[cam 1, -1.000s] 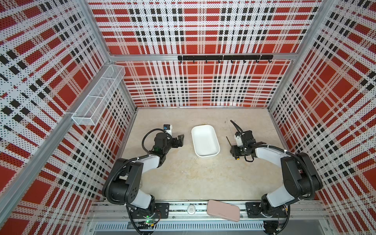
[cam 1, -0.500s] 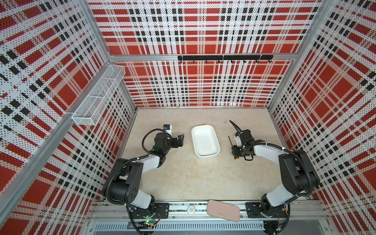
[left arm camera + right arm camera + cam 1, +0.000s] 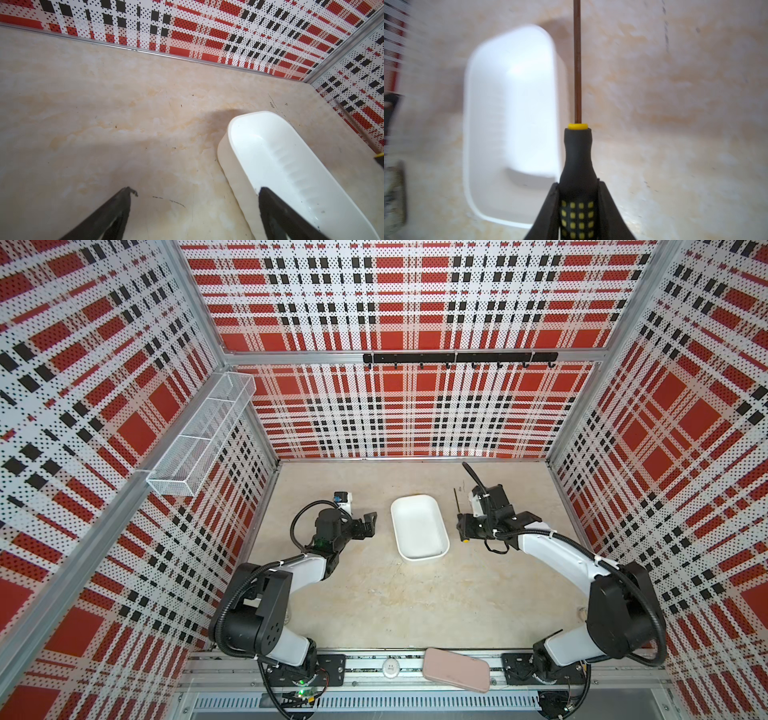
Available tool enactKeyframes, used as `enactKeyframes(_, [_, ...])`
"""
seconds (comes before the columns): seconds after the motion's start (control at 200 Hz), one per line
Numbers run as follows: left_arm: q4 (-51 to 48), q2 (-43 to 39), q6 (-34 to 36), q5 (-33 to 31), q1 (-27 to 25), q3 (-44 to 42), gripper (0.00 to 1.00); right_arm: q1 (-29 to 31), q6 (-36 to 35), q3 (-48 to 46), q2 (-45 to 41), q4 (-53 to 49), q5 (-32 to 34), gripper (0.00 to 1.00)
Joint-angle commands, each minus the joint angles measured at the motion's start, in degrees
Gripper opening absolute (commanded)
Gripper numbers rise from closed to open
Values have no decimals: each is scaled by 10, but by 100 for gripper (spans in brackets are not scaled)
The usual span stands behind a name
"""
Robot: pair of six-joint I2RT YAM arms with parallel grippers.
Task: Put the screwdriver in the bin
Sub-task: 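Lift the screwdriver and carry it over the white bin with the right gripper, then lower the screwdriver into the bin and open the right gripper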
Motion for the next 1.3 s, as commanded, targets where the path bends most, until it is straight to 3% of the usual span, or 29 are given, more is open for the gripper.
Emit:
enactKeyframes(0.0, [4, 3, 2, 12, 3, 14, 98, 50, 84, 48, -4, 0, 52, 0])
enactKeyframes(0.18, [-3, -3, 9, -3, 4, 13, 98, 133, 121, 124, 74, -23, 145, 0])
enactKeyframes(0.416, [-4, -10, 13, 2, 12, 9, 98, 173, 151, 182, 185, -46, 167, 0])
enactKeyframes(0.812, [-4, -17, 15, 11, 28, 0, 98, 182, 170, 191, 268, -49, 170, 0])
enactKeyframes(0.867, [-4, -18, 15, 10, 28, 0, 98, 182, 170, 193, 277, -48, 171, 14])
enactKeyframes(1.127, [-4, -17, 15, 4, 28, -2, 98, 182, 163, 194, 300, -46, 187, 22])
enactKeyframes(1.293, [-4, -17, 15, 2, 28, -4, 98, 182, 158, 193, 306, -41, 186, 38])
